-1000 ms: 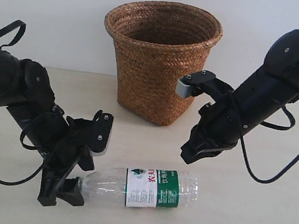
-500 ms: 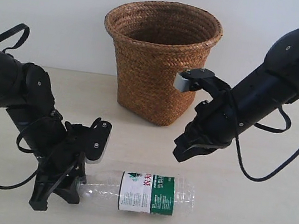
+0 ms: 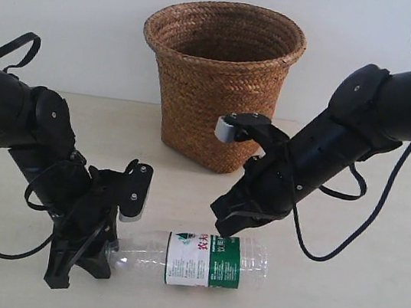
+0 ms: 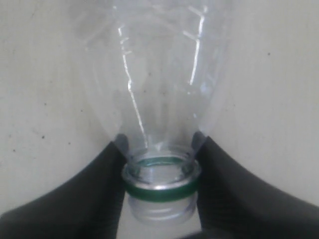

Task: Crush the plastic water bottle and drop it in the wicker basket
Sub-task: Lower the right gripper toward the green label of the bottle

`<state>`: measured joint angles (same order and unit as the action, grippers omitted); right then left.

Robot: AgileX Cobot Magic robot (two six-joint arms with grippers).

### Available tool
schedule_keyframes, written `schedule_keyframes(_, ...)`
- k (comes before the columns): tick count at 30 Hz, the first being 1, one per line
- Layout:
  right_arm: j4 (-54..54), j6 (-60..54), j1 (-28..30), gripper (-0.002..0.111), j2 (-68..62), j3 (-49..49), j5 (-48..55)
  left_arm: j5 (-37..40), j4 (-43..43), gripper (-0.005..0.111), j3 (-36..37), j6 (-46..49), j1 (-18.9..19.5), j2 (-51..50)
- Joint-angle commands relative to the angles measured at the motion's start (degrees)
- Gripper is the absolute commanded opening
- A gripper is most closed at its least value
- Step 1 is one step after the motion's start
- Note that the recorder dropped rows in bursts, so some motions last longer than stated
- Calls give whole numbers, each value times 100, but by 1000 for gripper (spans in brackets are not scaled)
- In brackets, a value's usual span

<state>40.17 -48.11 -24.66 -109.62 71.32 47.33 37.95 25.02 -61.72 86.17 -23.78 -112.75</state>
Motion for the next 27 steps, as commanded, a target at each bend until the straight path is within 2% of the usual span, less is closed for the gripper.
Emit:
schedule_keyframes(1,-110,99,-56,0,-78,24,-141,-118,0,4,-28,-58,-29,13)
schedule_keyframes(12,-227,114,-126,0,-343,36,-272,-113,0,4,-28,-122,-29,13)
schedule_keyframes(27,-233,307,-115,0,259,229,503,-83,0,4,-28,-406,-29,13)
